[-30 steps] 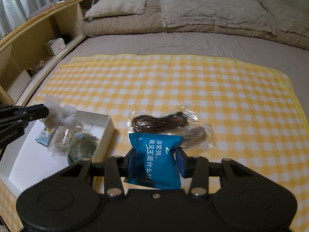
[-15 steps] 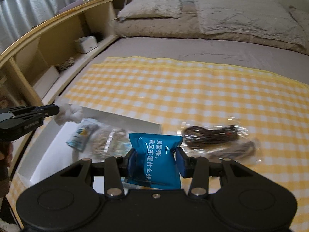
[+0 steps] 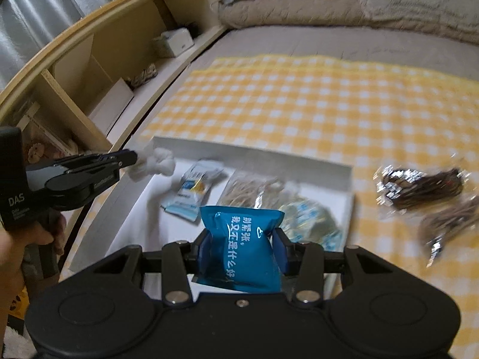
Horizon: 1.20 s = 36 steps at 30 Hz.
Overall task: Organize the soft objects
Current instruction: 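Carry the tissue bundle into the box with the left gripper while the right carries the blue packet, then open both grippers in the box and move them toward the two cable bags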
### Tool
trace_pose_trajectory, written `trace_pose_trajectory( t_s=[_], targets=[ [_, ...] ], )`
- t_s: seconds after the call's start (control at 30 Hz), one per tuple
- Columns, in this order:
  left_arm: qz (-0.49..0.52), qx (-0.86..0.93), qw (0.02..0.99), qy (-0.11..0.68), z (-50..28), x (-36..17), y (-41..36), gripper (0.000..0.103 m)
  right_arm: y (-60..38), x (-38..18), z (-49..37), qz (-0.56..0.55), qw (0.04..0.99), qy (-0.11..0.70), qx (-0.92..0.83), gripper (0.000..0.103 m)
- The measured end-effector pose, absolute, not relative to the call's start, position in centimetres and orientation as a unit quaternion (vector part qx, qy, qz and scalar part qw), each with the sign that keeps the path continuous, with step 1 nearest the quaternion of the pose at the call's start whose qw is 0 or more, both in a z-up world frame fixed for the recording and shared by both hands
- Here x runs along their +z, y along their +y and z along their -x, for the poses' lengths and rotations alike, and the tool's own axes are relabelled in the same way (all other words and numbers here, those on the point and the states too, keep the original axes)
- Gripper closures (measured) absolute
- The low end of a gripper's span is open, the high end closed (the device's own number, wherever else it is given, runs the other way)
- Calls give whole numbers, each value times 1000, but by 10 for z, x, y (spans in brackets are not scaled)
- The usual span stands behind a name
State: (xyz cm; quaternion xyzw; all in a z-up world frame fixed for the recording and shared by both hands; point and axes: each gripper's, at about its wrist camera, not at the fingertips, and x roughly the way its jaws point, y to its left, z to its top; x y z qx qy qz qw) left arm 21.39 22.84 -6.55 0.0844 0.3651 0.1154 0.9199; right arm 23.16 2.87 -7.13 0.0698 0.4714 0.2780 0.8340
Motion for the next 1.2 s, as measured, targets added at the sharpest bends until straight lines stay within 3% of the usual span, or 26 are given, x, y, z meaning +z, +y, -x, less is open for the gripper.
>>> trace_pose_trajectory(
  t_s=[0.5, 0.6, 0.67, 0.7, 0.83, 1.03, 1.2],
  targets=[
    [-90, 126, 913, 377, -232, -84, 241, 100, 63, -104, -234, -82, 803, 518, 283, 58],
    [-81, 124, 913, 380, -234, -86, 244, 95, 63, -106, -234, -84, 802, 519, 285, 55],
    [-81, 127, 910, 387, -235, -90, 244, 88, 63, -107, -235, -87, 801, 521, 282, 44],
    [-84, 129, 908, 391, -235, -91, 244, 80, 62, -108, -235, -86, 800, 522, 282, 35],
    [-82, 132, 909, 386, -231, -89, 244, 57, 62, -106, -233, -77, 802, 519, 284, 34],
    [-83, 123, 910, 387, -223, -83, 241, 40, 59, -102, -231, -75, 803, 517, 286, 34],
    [-80, 114, 912, 385, -212, -76, 236, 33, 58, -97, -226, -74, 805, 512, 289, 34]
  ],
)
